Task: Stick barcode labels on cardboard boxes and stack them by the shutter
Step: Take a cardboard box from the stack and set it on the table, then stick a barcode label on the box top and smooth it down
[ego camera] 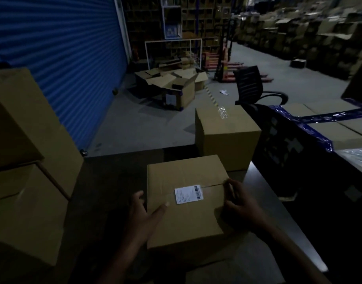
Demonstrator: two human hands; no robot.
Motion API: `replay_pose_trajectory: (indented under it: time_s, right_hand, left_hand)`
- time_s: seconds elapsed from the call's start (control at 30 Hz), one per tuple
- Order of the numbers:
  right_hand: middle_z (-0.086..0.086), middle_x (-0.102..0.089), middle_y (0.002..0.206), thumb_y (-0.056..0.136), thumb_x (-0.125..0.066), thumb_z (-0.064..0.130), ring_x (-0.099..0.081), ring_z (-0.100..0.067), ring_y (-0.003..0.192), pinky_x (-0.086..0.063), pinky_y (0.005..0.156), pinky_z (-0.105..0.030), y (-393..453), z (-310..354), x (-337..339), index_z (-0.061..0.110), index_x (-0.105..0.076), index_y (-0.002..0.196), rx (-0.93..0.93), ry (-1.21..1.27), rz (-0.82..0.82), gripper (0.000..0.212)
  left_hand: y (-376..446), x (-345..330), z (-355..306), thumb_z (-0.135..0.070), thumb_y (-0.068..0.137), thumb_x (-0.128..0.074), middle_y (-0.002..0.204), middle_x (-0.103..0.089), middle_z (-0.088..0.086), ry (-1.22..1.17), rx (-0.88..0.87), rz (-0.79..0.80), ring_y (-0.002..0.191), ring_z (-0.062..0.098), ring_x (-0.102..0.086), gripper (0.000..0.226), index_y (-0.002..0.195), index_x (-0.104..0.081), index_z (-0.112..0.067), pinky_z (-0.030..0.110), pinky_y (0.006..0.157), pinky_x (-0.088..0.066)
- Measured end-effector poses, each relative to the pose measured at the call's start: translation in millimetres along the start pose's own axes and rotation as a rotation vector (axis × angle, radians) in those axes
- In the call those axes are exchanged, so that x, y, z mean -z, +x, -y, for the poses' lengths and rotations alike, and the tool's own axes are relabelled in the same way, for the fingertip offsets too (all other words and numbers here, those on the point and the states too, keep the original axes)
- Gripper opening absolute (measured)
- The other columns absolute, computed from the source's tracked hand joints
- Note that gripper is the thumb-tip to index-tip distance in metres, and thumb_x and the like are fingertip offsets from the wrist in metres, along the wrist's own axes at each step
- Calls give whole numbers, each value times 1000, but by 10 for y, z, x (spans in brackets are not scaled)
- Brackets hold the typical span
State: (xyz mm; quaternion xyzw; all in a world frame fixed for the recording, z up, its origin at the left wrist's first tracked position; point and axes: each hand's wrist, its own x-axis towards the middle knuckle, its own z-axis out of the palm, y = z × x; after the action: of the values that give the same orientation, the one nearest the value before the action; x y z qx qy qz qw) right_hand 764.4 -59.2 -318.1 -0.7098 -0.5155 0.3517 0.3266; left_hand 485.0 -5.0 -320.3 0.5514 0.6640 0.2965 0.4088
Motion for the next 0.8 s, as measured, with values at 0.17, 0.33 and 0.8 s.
replay_pose_trajectory:
  time_s: [0.17, 0.33, 0.8]
  right_hand:
    - [12, -36, 146, 75, -51, 60, -29, -12, 132, -27, 105, -34, 110, 291, -212, 37, -50, 130, 381, -552, -189, 60]
    - [13, -57, 114, 84, -65, 43, -37, 2, 101, -31, 99, -28, 104, 345, -506, 33, -65, 104, 382, -452, -290, 22]
    - [12, -64, 106, 86, -66, 37, -54, -6, 98, -39, 101, -40, 297, 315, -596, 34, -69, 105, 290, -392, -248, 20]
  left_hand:
    - [273, -126, -279, -53, 68, -84, 158, -14, 0, 180, -197, -49, 141, 27, -31, 113, 154, -17, -26, 45, 108, -38]
    - [428, -375, -241, -67, 65, -79, 163, -2, -3, 341, -288, 15, 149, 24, -7, 123, 156, -8, -24, 51, 118, -25]
    - [506, -467, -112, -68, 65, -78, 160, -18, 2, 399, -387, -79, 148, 22, -10, 111, 152, -26, -22, 48, 116, -27]
